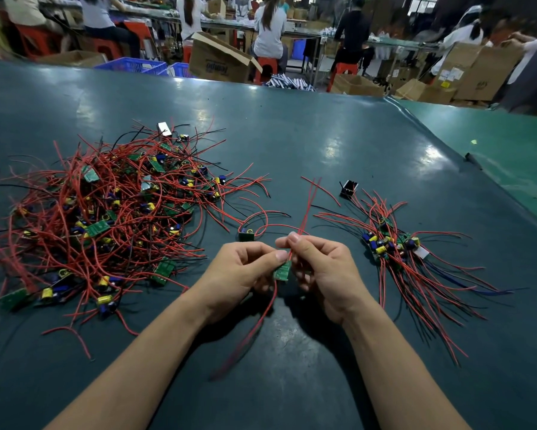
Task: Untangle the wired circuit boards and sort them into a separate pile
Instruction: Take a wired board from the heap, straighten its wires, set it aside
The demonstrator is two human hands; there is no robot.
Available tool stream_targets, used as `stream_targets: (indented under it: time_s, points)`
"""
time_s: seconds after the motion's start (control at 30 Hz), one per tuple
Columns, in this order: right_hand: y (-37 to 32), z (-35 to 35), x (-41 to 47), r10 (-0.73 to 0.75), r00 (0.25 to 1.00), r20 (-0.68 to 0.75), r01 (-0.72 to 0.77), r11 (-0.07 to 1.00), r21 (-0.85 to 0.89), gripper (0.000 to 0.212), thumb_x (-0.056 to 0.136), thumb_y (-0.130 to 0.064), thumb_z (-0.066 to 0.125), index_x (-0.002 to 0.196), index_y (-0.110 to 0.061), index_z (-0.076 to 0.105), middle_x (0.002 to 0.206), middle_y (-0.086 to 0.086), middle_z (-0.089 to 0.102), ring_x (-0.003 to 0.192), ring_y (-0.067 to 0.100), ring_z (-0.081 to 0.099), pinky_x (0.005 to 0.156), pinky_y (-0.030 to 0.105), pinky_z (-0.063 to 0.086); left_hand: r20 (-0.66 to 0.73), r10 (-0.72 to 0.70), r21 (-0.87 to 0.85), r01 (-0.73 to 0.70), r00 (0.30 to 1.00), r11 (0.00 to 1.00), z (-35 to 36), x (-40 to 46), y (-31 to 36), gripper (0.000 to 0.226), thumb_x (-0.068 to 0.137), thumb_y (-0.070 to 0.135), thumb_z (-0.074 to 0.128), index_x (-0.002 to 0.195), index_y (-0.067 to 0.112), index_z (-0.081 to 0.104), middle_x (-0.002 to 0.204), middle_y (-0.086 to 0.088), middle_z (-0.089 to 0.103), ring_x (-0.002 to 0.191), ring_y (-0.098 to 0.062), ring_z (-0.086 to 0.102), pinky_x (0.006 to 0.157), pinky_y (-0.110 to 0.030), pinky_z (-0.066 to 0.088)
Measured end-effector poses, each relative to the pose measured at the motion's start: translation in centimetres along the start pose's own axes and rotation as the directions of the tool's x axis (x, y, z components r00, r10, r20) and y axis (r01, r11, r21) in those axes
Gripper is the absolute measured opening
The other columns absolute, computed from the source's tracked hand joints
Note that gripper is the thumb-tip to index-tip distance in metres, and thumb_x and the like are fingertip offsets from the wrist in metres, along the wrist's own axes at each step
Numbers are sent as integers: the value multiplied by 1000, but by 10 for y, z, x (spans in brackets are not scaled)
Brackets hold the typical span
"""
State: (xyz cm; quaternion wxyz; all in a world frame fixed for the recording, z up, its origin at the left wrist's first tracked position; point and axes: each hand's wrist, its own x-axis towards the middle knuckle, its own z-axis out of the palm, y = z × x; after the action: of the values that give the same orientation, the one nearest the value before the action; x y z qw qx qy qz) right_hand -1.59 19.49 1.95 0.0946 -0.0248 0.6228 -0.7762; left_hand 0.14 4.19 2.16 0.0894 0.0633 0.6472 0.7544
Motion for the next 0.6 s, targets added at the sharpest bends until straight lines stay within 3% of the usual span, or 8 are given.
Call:
stream_targets:
  time_s: [0.13, 0.2, 0.3, 0.4, 0.6]
  points:
    - [0, 0, 0, -64, 997, -30, 63, 997, -39, 24, 83, -36, 68, 81, -15, 79, 54, -5, 51, 41, 6, 39, 38, 16, 29, 20, -29, 17, 29, 999, 999, 1, 0, 1, 17, 93, 16, 58, 83, 4, 63, 57, -6, 48, 49, -17, 44, 51, -23, 36]
    - [0, 0, 0, -80, 995, -52, 78, 996, -42, 23, 86, -34, 66, 80, -16, 80, 55, -5, 52, 42, 7, 41, 41, 17, 31, 51, -57, -2, 57, 997, 998, 2, -2, 3, 20, 97, 22, 54, 88, 6, 61, 63, -11, 55, 53, -23, 52, 53, -28, 42]
    - [2, 2, 1, -82, 995, -51, 80, 996, -33, 23, 89, -31, 66, 81, -15, 79, 55, -4, 52, 42, 9, 45, 43, 18, 33, 56, -59, -12, 59, 997, 998, 4, -2, 3, 20, 92, 27, 57, 84, 9, 57, 70, -7, 62, 54, -20, 59, 55, -30, 46]
    - [3, 4, 1, -87, 995, -57, 85, 995, -47, 23, 92, -29, 65, 80, -14, 79, 54, -5, 50, 39, 7, 38, 37, 16, 29, 47, -68, -54, 71, 997, 996, 1, 0, 3, 20, 92, 15, 58, 73, 11, 54, 61, -7, 57, 47, -17, 54, 50, -25, 45]
    - [-5, -15, 9, -91, 953, -290, 139, 979, 150, 30, 94, -14, 61, 68, -9, 75, 57, -1, 51, 39, 4, 36, 33, 16, 26, 231, -53, -29, 61, 972, 998, -5, -1, 3, 15, 81, 13, 65, 69, 12, 57, 57, -6, 54, 46, -17, 49, 45, -22, 43]
